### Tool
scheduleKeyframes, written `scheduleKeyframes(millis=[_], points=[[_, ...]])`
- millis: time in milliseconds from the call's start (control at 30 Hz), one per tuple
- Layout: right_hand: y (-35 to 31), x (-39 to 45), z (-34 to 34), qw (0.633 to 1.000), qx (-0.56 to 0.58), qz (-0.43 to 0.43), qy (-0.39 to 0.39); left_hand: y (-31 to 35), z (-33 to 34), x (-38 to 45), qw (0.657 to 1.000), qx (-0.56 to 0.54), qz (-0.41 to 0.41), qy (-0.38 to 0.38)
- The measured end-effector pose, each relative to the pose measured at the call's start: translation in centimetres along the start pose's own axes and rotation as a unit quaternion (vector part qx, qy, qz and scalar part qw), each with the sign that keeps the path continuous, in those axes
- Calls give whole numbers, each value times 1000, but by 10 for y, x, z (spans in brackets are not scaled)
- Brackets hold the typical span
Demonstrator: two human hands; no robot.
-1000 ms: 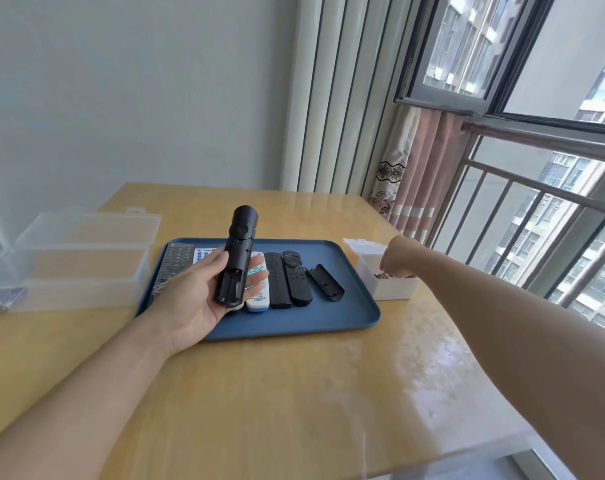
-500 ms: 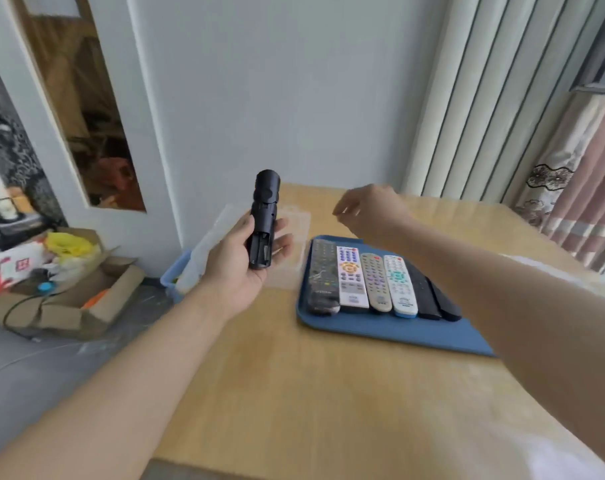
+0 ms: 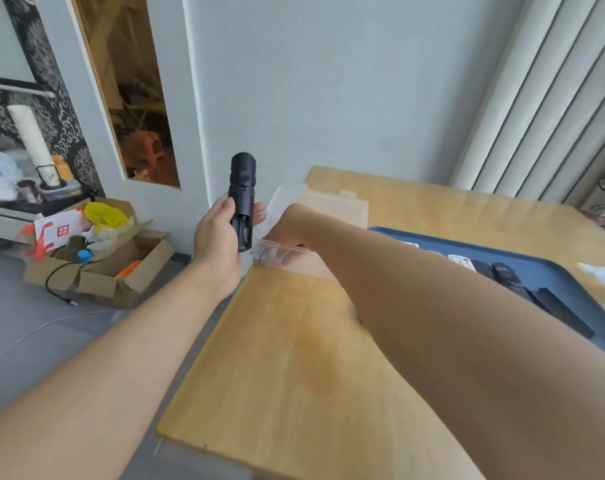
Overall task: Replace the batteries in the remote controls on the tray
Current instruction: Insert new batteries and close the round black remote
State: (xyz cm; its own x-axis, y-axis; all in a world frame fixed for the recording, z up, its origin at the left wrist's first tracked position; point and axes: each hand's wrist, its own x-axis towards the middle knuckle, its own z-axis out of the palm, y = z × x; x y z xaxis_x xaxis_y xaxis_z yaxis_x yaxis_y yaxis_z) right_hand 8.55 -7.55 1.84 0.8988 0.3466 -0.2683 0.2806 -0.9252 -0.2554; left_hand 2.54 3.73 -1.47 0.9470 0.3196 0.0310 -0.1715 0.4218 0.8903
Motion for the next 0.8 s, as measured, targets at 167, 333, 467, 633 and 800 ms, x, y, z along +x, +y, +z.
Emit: scheduleKeyframes(millis=[167, 333, 467, 633, 800], points=[[-7, 8, 1, 997, 24, 64, -45, 1, -9, 7, 1000, 24, 3, -11], [-10, 10, -1, 996, -1, 92, -18, -3, -7, 4, 999, 48, 8, -18], [-8, 6, -2, 997, -16, 68, 32, -4, -6, 3, 998, 64, 16, -14], [17, -6, -16, 977, 179, 28, 114, 2, -2, 2, 997, 69, 41, 20], [60, -67, -32, 816, 543, -94, 173, 8, 32, -20, 993, 66, 92, 24]])
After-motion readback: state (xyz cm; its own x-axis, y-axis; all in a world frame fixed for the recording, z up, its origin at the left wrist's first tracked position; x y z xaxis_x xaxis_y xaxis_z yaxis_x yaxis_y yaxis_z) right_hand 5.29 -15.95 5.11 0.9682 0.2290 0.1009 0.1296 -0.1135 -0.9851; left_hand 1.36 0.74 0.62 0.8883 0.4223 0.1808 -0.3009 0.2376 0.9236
